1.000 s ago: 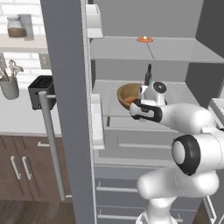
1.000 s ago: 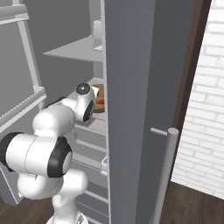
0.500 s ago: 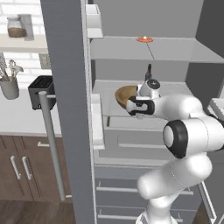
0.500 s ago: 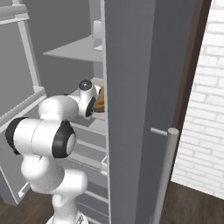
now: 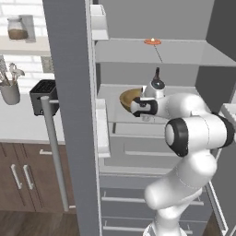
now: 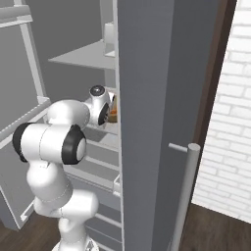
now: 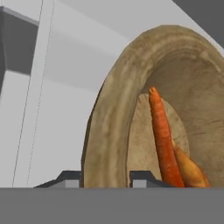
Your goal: Pick the chicken drumstick and carrot from their plates and place them in the bowl. Then put the bowl in the fridge.
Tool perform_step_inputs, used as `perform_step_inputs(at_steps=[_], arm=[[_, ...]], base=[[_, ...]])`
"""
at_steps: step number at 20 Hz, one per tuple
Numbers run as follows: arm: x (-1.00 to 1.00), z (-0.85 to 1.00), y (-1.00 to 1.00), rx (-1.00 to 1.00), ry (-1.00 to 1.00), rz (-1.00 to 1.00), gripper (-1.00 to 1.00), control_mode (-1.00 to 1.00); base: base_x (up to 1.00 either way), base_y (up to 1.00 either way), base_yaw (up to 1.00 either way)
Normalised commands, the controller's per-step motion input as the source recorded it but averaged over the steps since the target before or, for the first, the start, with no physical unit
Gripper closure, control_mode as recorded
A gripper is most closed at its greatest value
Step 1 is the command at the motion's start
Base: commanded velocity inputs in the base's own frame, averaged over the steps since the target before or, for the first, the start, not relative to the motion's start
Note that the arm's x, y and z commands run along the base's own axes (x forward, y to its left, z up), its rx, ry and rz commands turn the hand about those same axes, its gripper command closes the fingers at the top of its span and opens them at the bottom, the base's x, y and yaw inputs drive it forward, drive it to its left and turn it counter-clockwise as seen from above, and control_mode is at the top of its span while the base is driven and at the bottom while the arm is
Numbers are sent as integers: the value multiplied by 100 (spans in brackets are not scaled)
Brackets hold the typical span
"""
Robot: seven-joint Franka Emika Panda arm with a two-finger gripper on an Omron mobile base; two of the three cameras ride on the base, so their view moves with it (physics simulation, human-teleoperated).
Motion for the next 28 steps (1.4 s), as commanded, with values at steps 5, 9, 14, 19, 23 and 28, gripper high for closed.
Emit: perform_step_inputs(at_steps=[5, 9, 14, 19, 23, 28], arm=[[-15, -6, 0, -3, -9, 1, -100, -100], [-78, 49, 0, 0, -23, 10, -100, -100], [-90, 25, 1, 0, -10, 8, -100, -100], [-100, 35, 11, 5, 6, -7, -100, -100], [-100, 58, 0, 4, 21, -17, -100, -100], [-100, 26, 0, 1, 17, -17, -100, -100]], base=[[0, 0, 0], [0, 0, 0], [0, 0, 0], [0, 0, 0], [0, 0, 0], [0, 0, 0]])
